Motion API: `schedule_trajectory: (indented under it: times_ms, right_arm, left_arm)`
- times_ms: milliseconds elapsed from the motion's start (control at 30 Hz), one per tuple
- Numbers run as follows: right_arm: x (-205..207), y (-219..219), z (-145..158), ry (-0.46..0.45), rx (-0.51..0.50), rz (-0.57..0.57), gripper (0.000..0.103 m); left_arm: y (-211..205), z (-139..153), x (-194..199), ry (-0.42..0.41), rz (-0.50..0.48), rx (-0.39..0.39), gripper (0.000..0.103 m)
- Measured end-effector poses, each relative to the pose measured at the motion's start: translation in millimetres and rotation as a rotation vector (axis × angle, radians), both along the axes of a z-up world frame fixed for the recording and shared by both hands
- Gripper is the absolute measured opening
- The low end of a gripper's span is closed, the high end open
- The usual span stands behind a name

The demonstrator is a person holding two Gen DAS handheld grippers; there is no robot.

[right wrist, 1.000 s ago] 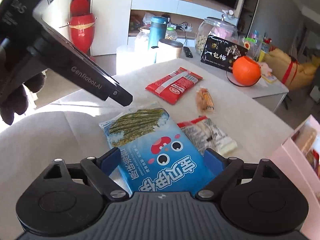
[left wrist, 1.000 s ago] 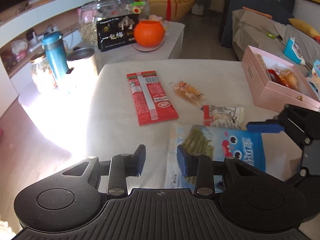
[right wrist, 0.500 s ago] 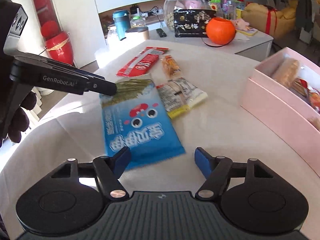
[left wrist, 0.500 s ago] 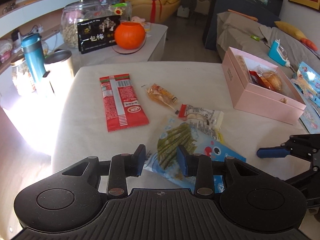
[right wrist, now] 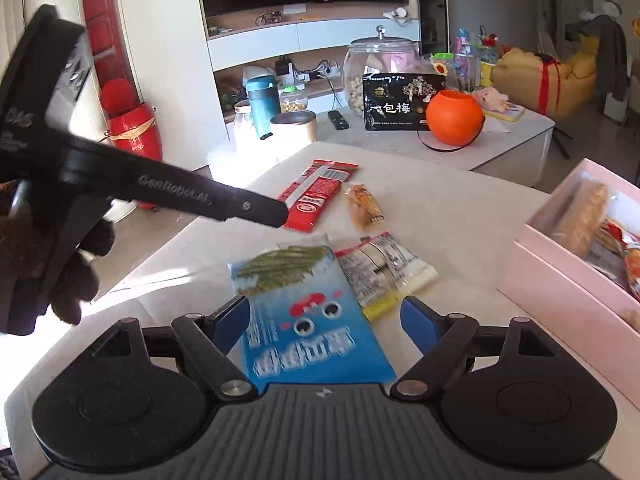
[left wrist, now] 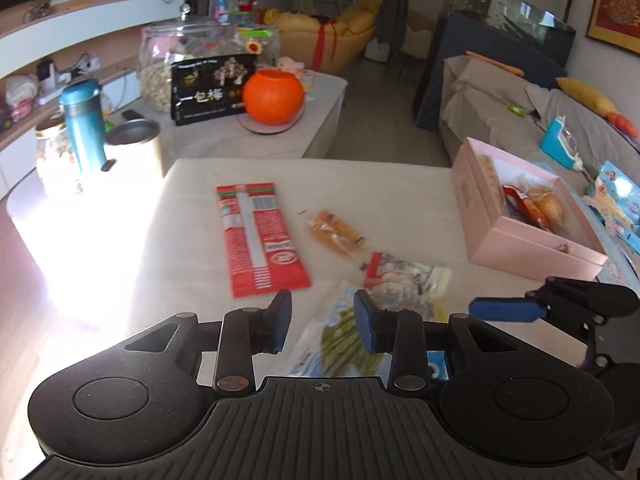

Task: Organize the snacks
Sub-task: 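Lift the seaweed packet toward the pink box while the left gripper moves to the white packet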

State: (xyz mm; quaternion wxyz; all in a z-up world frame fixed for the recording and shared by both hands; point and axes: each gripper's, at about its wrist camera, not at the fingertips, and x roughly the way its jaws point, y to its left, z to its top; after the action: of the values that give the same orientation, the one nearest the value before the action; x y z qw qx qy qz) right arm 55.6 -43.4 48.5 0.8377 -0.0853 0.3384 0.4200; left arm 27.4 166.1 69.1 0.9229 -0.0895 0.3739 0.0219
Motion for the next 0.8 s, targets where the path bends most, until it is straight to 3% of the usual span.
schedule_trajectory:
  times_ms: [167,333,500,567,800]
  right_arm:
    - [24,49,-27,0.149,-0.045,0.022,0.087]
    - [-2,60,-32,0.066,-0.109,0.080,0.091]
    - [-24,55,-31,-0.024,-0.205,0.098,0.085]
    - [-25,43,-26,-0.008,-0.209,0.057,0.080]
    - [-17,-48,1,-0.026,-0.082,-0.221,0.080]
  left_arm:
    - [34,-7,-26,0.020,0.076,-0.019,0.038]
    - [48,-14,-25,0.016,0.120,-0.062,0.038]
    - [27,-18,-19,0.008,0.051,-0.091,0.038]
    - [20,-19,-18,0.005,0.032,-0.094,0.038]
    - [-9,-23,1,0.009,-0.041,-0.062,0.038]
